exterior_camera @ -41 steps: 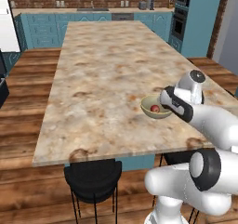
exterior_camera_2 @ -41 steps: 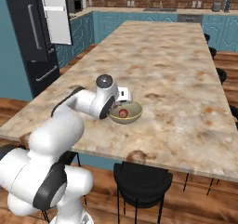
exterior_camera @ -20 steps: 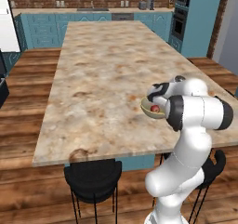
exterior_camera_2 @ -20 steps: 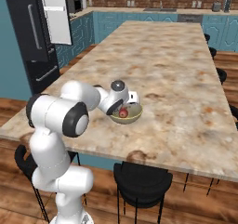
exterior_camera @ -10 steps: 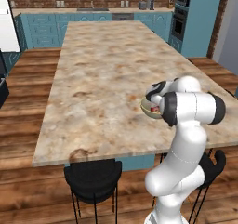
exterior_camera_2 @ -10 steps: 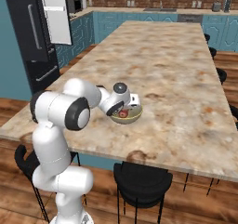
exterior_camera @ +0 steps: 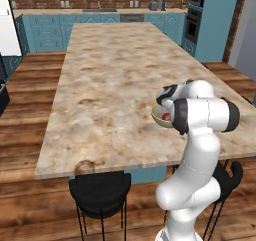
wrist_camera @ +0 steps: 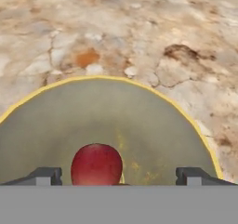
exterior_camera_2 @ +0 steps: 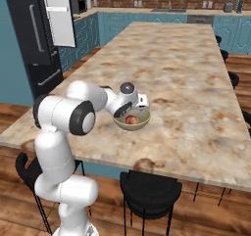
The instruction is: Retrieve the apple and peach from the fridge and place them into the bowl on the dining table.
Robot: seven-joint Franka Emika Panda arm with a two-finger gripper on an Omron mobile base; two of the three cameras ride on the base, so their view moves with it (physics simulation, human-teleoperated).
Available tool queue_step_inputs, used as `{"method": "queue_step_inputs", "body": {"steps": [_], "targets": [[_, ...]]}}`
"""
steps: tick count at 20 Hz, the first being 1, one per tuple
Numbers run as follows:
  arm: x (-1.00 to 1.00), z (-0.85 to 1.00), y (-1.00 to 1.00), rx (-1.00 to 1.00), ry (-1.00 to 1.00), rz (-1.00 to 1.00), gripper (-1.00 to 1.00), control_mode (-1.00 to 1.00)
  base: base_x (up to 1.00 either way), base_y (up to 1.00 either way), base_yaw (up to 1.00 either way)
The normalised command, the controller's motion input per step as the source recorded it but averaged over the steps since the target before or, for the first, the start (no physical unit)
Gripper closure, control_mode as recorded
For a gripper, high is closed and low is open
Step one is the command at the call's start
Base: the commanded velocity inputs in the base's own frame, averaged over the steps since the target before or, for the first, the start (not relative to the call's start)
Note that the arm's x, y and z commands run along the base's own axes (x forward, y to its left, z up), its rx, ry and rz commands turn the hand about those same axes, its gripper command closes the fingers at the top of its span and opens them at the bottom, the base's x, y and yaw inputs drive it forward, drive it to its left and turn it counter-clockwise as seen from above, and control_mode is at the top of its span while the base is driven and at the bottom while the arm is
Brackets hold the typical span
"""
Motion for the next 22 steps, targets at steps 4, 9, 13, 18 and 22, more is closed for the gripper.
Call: {"method": "queue_step_inputs", "body": {"steps": [4, 9, 13, 18, 22], "targets": [[-0.72, 0.63, 0.00, 0.00, -0.10, 0.00, -1.00, -1.00, 0.00, 0.00, 0.00], [-1.00, 0.91, 0.00, -0.06, -0.44, 0.00, -1.00, -1.00, 0.00, 0.00, 0.00], [-1.00, 1.00, -0.03, -0.07, -0.24, -0.01, -1.00, -1.00, 0.00, 0.00, 0.00], [-0.98, 1.00, -0.07, -0.02, 0.00, -0.04, -1.00, -1.00, 0.00, 0.00, 0.00], [-0.87, 1.00, -0.32, 0.00, -0.01, -0.04, -1.00, -1.00, 0.00, 0.00, 0.00]]}}
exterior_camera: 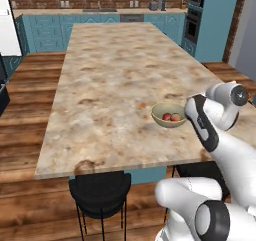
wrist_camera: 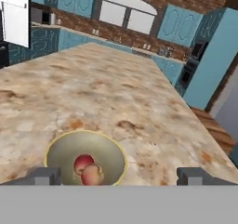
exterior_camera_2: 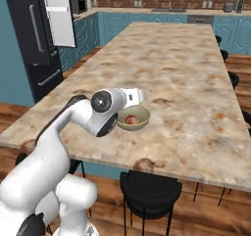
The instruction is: Retrieve the apple and peach from the fridge and place them into the bowl on the dining table.
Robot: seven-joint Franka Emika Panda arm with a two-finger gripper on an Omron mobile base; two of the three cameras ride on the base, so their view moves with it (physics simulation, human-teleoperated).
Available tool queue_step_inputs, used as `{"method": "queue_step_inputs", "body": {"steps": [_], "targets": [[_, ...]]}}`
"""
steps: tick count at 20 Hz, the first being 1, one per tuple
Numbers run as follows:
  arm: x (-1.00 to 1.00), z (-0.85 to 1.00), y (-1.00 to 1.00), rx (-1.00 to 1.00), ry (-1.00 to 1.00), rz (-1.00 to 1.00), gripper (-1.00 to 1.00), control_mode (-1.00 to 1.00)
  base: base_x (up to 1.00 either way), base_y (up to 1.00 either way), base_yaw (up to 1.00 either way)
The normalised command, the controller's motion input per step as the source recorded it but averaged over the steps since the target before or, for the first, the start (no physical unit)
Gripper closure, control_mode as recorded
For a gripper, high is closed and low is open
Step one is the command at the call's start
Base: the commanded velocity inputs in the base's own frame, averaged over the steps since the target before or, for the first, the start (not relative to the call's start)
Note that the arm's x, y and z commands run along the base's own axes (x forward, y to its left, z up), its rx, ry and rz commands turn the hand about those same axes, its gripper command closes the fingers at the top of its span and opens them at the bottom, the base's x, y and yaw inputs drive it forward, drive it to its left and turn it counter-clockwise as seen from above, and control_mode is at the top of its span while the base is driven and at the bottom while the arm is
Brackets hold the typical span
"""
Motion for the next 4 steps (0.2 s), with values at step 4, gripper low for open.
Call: {"method": "queue_step_inputs", "body": {"steps": [4], "targets": [[-0.71, 0.99, -0.54, 0.00, 0.00, -0.05, -1.00, -1.00, 0.00, 0.00, 0.00]]}}
